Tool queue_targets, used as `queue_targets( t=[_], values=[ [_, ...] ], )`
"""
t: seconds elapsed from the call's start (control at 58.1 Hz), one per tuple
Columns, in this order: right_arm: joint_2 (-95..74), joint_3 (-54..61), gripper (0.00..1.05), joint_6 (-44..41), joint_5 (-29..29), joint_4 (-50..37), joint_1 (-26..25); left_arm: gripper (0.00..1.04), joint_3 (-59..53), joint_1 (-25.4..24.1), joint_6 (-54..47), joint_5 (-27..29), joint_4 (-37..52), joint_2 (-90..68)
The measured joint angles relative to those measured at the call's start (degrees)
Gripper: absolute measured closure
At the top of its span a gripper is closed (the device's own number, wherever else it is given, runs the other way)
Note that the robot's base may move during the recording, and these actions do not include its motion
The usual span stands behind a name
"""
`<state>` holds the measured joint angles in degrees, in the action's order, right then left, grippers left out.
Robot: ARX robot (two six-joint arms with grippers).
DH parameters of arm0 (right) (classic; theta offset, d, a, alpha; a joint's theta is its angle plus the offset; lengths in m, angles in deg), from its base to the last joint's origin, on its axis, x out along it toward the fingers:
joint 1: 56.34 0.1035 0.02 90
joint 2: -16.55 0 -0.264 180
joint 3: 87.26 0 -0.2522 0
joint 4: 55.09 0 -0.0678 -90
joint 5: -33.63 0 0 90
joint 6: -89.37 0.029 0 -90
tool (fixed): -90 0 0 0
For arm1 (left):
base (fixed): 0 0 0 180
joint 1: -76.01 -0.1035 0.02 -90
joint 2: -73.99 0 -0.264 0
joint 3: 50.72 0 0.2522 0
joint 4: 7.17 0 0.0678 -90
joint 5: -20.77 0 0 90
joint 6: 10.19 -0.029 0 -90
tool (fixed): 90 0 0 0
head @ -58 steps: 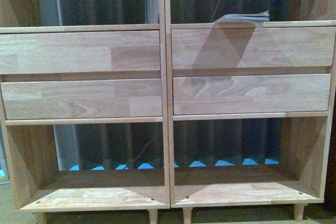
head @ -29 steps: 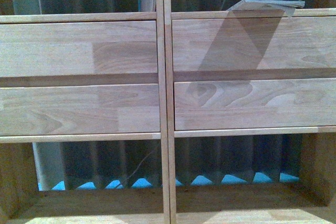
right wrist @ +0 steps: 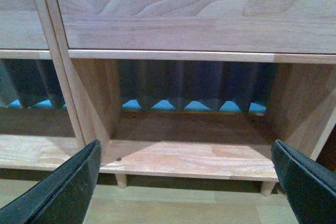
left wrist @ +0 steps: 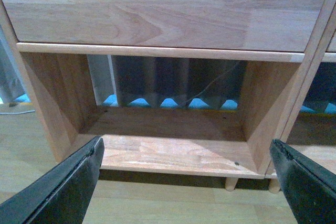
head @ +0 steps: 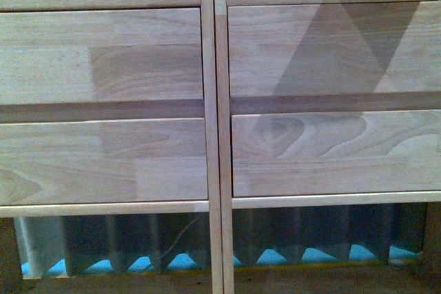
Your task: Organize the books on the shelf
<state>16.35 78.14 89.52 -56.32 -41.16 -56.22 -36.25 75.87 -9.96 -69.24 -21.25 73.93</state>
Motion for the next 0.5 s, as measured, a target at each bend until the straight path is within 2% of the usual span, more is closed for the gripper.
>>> queue_targets(
  t=[0.499],
  values=[
    [0.0, 0.0, 0.07, -0.02, 0.0, 0.0, 0.0, 0.07, 0.0, 0.0, 0.0, 0.04, 0.0, 0.0]
  ],
)
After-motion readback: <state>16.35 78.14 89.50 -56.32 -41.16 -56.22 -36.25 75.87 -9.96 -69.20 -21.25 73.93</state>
